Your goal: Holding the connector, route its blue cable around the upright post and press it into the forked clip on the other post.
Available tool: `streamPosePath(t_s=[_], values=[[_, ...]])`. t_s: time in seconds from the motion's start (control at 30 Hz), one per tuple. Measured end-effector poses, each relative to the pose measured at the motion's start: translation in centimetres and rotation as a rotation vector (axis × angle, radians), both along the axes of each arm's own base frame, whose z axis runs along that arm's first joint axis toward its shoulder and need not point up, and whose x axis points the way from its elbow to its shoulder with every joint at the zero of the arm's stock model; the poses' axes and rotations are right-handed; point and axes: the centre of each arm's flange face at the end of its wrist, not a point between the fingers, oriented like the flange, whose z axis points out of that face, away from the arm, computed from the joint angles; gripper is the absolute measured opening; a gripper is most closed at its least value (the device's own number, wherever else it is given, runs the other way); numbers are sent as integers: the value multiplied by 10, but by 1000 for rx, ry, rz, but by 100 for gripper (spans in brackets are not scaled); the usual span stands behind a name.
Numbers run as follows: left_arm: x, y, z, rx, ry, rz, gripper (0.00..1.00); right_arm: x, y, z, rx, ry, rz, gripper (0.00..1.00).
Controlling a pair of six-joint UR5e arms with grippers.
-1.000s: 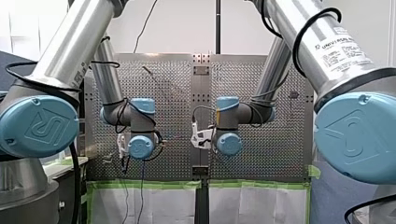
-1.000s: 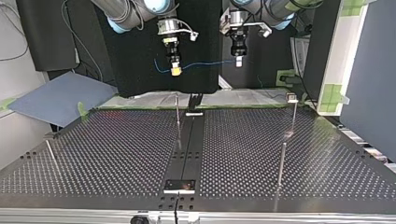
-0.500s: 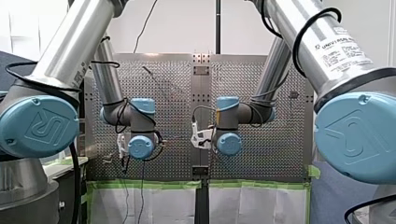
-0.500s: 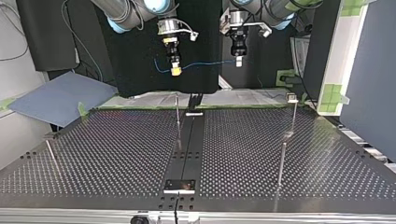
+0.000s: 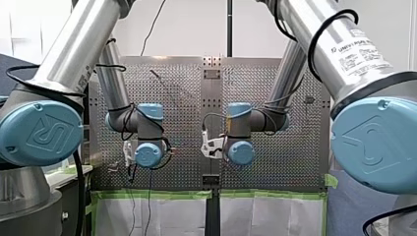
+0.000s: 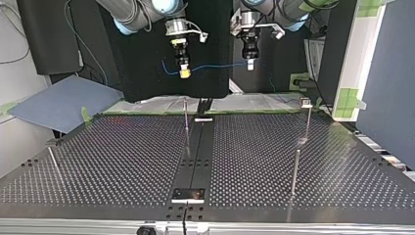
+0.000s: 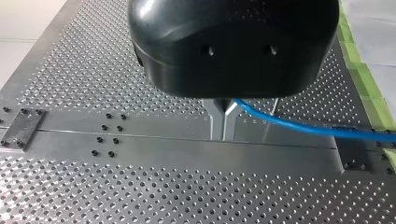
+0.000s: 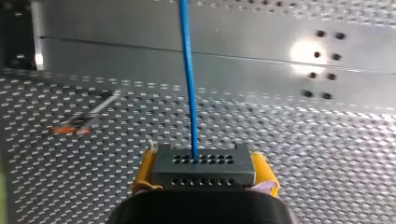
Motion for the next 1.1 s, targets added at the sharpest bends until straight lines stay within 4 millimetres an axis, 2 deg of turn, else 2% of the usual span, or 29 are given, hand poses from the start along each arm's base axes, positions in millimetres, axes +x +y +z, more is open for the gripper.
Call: streamPosePath(t_s=[0.17,0.7,0.83,1.1], values=[[0,0,0,0,0,0,0,-3,3,-14,29,31,0,0],[-4,1,1,11,7,0,0,-3,4,-16,34,36,0,0],[-15,7,5,57,29,-1,0,-3,4,-16,34,36,0,0],[-18,9,19,96,16,-1,0,-3,4,-16,34,36,0,0]])
